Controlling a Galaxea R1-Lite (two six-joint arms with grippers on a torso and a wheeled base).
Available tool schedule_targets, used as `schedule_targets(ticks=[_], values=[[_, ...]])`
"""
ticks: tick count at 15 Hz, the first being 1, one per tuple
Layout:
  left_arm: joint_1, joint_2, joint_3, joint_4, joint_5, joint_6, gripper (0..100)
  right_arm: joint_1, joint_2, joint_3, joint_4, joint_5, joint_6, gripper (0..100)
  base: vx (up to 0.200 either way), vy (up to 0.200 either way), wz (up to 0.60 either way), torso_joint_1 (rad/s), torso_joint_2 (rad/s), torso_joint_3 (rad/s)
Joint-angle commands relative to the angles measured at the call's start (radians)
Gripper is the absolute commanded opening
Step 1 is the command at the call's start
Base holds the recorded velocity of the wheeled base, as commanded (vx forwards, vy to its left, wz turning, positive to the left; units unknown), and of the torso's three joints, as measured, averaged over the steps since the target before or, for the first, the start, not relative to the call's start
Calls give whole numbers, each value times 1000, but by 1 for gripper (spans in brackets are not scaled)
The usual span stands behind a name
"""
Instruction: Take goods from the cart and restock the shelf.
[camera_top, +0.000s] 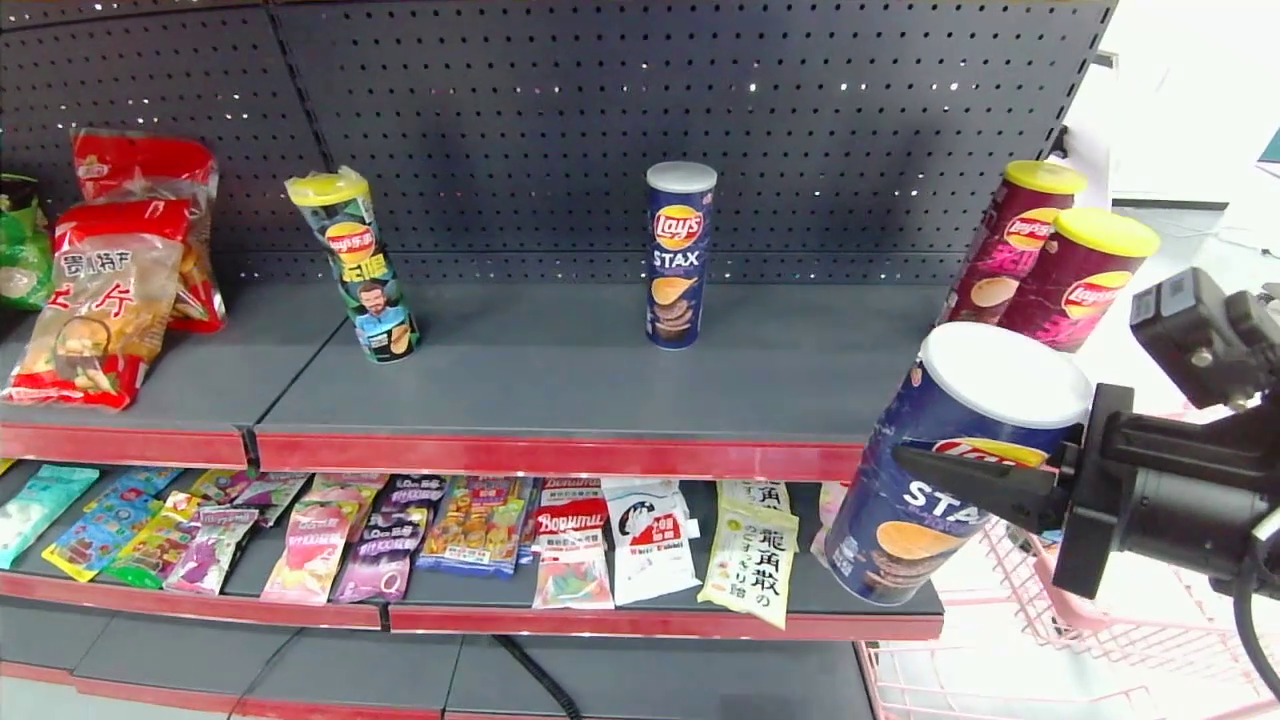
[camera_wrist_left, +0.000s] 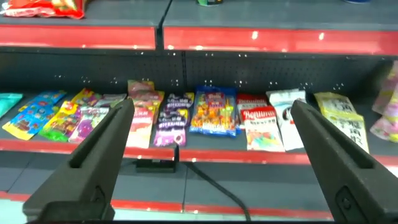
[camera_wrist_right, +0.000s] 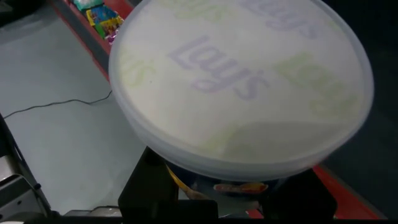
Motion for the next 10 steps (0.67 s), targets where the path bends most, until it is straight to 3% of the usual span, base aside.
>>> schedule_targets(ticks=[1,6,10], values=[[0,0,0,-1,0,0,100,14,-8,-1,0,1,0,0,200,0,0,12,7,2],[0,0,0,-1,0,0,100,14,-41,-10,0,65,3,0,200,0,0,3,0,2],[0,0,0,-1,-1,0,100,50,-57,-16,3,62,1,0,0,0,0,0,0,0]])
